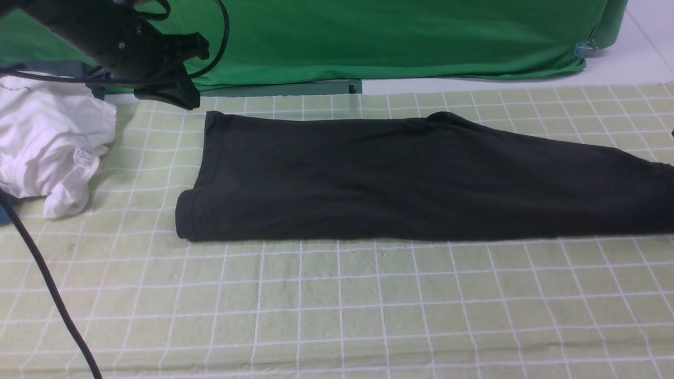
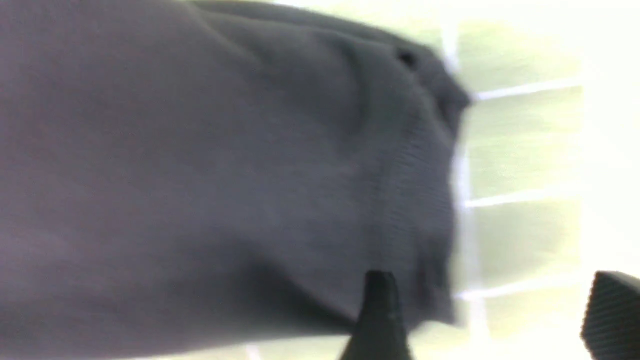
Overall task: Fold a long-sleeved shirt over a green coffee tablecloth.
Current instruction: 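Pull the folded dark garment lengthwise by its ends to straighten it flat on the table, then fold the right end of the dark garment over onto its left end with the right gripper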
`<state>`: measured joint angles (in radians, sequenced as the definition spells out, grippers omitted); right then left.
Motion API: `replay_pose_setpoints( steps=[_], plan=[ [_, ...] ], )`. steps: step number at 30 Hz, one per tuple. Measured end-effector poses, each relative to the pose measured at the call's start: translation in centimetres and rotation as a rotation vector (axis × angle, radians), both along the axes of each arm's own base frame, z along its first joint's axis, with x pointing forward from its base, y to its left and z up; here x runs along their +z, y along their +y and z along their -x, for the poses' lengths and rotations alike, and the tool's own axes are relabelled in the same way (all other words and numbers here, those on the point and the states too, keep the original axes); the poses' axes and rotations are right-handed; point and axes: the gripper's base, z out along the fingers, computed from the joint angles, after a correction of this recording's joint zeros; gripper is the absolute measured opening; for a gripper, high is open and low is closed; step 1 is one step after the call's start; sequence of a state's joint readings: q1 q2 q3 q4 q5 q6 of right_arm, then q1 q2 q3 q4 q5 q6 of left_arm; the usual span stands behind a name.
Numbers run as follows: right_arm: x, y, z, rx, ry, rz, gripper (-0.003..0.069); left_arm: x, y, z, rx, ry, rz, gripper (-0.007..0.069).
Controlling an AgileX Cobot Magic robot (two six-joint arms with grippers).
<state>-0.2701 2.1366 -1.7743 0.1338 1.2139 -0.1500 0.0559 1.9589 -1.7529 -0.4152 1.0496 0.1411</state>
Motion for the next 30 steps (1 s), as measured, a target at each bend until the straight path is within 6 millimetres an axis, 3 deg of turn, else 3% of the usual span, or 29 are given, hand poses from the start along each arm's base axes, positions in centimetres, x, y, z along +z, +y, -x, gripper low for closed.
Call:
replay_pose_setpoints(
  steps=[6, 11, 16, 18, 21, 25, 30],
  plan=[
    [-3.1, 0.1, -0.7, -0.010, 0.038, -0.070, 0.0552, 0.1, 0.1, -0.2, 0.011, -0.023, -0.001, 0.0013],
    [-4.7, 0.0, -1.1, -0.006, 0.038, -0.073, 0.0533, 0.2, 0.1, -0.4, 0.017, -0.040, -0.002, 0.0013],
    [-4.7, 0.3, -1.5, 0.022, -0.007, -0.108, 0.0393, 0.3, 0.1, -0.6, 0.011, -0.079, -0.013, 0.0014],
    [-4.6, 0.5, -1.6, 0.044, -0.023, -0.132, 0.0221, 0.3, 0.0, -0.6, 0.008, -0.072, 0.011, 0.0014],
    [-4.6, 0.7, -1.5, 0.076, -0.011, -0.142, 0.0058, 0.5, -0.2, -0.1, -0.014, -0.038, 0.032, 0.0014],
    [-4.1, 0.2, -1.0, 0.075, 0.022, -0.114, 0.0034, 1.7, -0.5, 1.0, -0.043, -0.015, 0.039, 0.0014],
    [-0.5, -1.4, 0.2, 0.021, 0.019, 0.047, 0.0034, 4.9, -0.8, 3.5, -0.105, -0.013, 0.036, 0.0014]
  ],
)
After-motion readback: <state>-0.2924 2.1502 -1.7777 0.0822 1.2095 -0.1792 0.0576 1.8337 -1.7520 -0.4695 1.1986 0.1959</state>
